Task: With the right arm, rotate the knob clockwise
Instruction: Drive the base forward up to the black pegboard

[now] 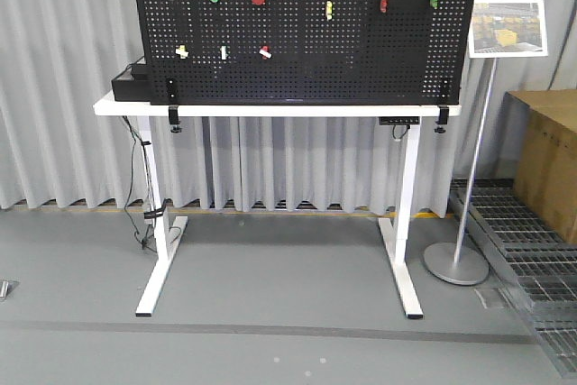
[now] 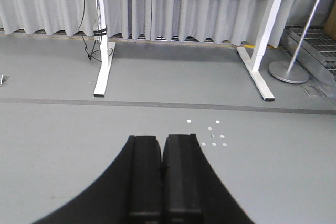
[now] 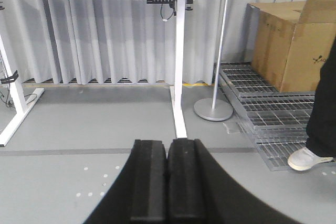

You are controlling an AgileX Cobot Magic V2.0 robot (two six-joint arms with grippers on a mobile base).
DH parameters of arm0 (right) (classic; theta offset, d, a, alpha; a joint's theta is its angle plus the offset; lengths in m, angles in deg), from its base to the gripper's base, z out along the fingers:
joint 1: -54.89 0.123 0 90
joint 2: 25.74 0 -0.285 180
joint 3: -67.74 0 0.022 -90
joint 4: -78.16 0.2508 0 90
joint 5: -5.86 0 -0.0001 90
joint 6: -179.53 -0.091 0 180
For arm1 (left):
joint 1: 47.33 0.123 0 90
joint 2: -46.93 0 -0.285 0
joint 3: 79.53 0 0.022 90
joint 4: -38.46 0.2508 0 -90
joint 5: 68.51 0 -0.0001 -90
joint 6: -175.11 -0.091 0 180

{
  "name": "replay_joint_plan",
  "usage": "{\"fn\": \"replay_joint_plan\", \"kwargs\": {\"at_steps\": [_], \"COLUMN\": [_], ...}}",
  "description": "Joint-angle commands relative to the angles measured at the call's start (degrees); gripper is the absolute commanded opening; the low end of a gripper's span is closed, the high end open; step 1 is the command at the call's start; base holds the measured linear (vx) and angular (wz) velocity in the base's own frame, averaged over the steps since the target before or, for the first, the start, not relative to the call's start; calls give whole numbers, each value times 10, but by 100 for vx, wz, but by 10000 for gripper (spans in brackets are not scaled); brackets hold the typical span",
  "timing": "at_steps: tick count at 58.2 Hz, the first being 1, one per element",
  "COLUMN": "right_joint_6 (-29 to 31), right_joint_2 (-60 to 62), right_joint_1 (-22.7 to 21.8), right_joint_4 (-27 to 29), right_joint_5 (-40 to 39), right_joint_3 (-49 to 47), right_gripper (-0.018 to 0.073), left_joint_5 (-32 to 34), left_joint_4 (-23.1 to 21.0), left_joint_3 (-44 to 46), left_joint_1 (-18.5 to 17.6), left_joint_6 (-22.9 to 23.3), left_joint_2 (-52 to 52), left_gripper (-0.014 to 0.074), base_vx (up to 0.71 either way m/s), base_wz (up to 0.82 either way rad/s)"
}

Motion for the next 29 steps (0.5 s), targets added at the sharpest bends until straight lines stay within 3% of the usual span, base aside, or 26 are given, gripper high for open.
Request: {"fn": "replay_joint_plan", "kwargs": {"at_steps": [1,29], "right_joint_6": [0,0], "right_joint_2": [6,6], "right_joint_1": [-2,-2], "right_joint_4": [-4,-4], "right_joint_5": [-48,-48], "right_joint_3": [3,3], "right_gripper": [-6,-6], "left_joint_5": [42,42], "left_joint_4": [-4,-4], "left_joint_3": [-6,-6], "left_joint_1": [1,1], "left_joint_6": [4,4], "left_joint_2": [6,6], "left_gripper": [-6,-6], "base_vx": [16,33], "base_wz": [3,4]}}
